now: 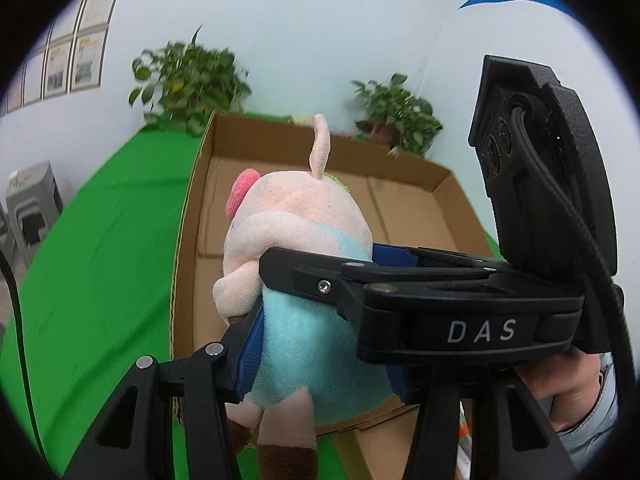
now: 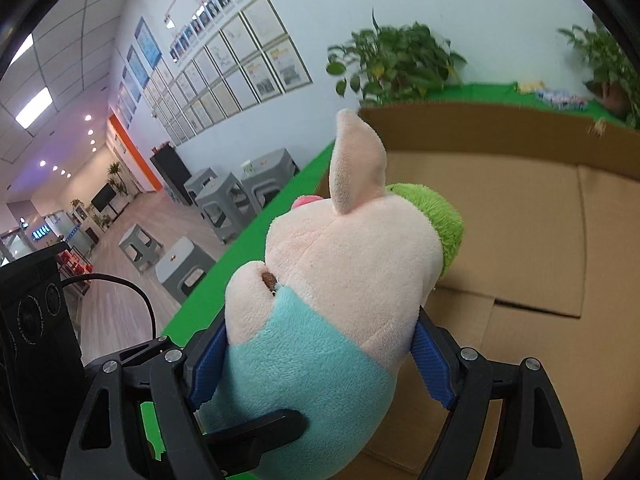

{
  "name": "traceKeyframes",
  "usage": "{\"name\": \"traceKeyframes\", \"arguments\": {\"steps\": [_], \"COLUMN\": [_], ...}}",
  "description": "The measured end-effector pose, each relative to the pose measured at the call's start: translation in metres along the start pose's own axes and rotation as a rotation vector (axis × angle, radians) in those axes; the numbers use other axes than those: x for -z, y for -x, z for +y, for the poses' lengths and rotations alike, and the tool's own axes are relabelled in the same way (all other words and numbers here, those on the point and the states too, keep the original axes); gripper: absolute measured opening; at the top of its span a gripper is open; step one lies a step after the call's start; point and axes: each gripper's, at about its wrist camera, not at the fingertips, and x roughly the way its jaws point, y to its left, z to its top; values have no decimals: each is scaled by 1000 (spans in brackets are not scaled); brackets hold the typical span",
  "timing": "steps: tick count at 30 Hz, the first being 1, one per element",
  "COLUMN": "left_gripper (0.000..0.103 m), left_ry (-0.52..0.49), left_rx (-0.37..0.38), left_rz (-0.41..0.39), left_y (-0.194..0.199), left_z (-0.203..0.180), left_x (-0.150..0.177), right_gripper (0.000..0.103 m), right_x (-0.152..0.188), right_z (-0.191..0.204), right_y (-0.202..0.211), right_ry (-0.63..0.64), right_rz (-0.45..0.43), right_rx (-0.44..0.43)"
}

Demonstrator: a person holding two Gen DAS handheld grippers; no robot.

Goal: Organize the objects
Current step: 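Lift the pig toy with the left gripper and carry it over the large box, then lower the pig toy into the large box and open the left gripper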

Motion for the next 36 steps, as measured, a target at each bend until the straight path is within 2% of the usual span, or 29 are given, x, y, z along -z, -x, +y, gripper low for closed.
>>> {"name": "traceKeyframes", "arguments": {"steps": [6, 10, 14, 16, 19, 21, 24, 26, 28, 30, 31, 32, 33, 35, 36], "left_gripper": [52, 55, 55, 55, 55, 55, 55, 55, 55, 54, 52, 43, 41, 24, 20], "left_ry": [29, 37, 26, 26, 60, 114, 177, 193, 193, 216, 230, 244, 246, 225, 216], "left_rx": [-47, -51, -69, -81, -89, -63, -61, -65, -61, -59, -50, -32, -16, -51, -70], "left_rz": [82, 70, 67, 60, 34, 7, -9, 0, 16, 54, 58, 57, 55, 57, 64], "left_y": [-15, -2, 18, 29, 44, 54, 60, 54, 46, 32, 30, 29, 29, 32, 33], "left_z": [8, 10, 13, 14, 24, 35, 54, 64, 68, 76, 79, 82, 82, 81, 81], "left_x": [27, 44, 52, 59, 61, 63, 64, 60, 61, 60, 62, 64, 64, 65, 66], "right_gripper": [80, 83, 98, 101, 101, 102, 102, 102, 96, 89, 86, 84, 81, 76, 73], "right_x": [44, 59, 60, 59, 49, 45, 41, 46, 52, 59, 63, 66, 67, 68, 67], "right_z": [-20, -17, -21, -22, -22, -23, -27, -31, -37, -43, -43, -42, -41, -42, -43], "right_y": [-67, -76, -88, -88, -71, -57, -41, -51, -58, -69, -73, -77, -84, -89, -91], "right_ry": [-25, 15, -15, -38, -58, -62, -73, -87, -96, -121, -131, -134, -130, -141, -151], "right_rz": [84, 73, 91, 101, 78, 39, 10, 57, 111, 158, 165, 167, 150, 129, 119], "right_rx": [-11, 5, 3, -20, -89, -129, -144, -119, -106, -146, -169, -182, -180, -193, -202]}}
